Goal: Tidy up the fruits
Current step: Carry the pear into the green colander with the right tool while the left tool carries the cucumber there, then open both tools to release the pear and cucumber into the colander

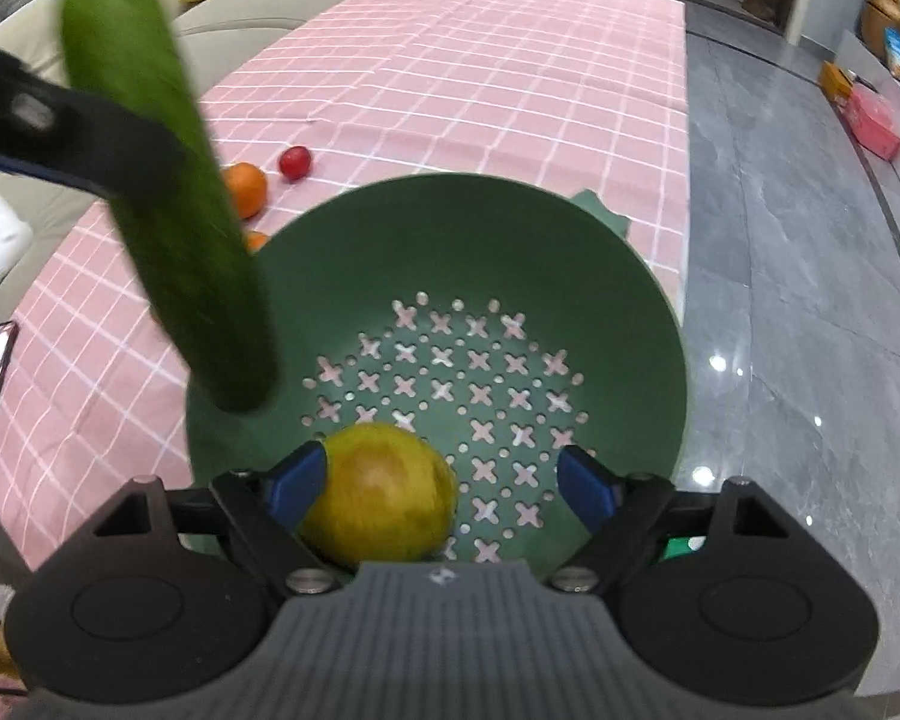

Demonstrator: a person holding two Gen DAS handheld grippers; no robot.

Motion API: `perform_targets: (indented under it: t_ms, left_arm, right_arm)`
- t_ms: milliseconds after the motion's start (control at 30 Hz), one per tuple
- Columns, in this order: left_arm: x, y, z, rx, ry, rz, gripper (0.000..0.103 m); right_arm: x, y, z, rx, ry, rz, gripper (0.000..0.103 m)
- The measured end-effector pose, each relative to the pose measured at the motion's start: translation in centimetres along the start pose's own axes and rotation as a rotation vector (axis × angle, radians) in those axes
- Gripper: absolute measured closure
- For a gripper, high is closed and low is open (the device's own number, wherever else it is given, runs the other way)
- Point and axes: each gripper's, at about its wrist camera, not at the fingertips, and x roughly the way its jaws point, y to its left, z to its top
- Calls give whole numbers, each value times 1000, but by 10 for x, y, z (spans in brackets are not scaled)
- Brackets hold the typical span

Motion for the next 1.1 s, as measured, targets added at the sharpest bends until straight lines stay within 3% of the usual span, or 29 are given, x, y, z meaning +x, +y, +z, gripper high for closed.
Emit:
perform_targets:
  t_ms: [100,233,500,800,1000,1100]
  left_arm:
    - [18,-3,-5,20,53,19,62]
    - [25,-6,-7,78,53,95,62]
    - [51,-2,-1,102,60,126,62]
    - [75,3,6,125,64,138,61]
    - [70,4,0,137,57,125,61]
    - [58,6,-3,126,41,94,56]
  right_arm:
    - [-2,2,-3,-13,-8,1,22]
    - [1,0,-6,11,-10,23,24]
    - [5,-1,-4,32,-28,57,28]
    - [9,1,-5,42,-15,76,28]
    - [9,-2,-6,63,-10,77,29]
    - [4,-1,-6,70,-17,66,29]
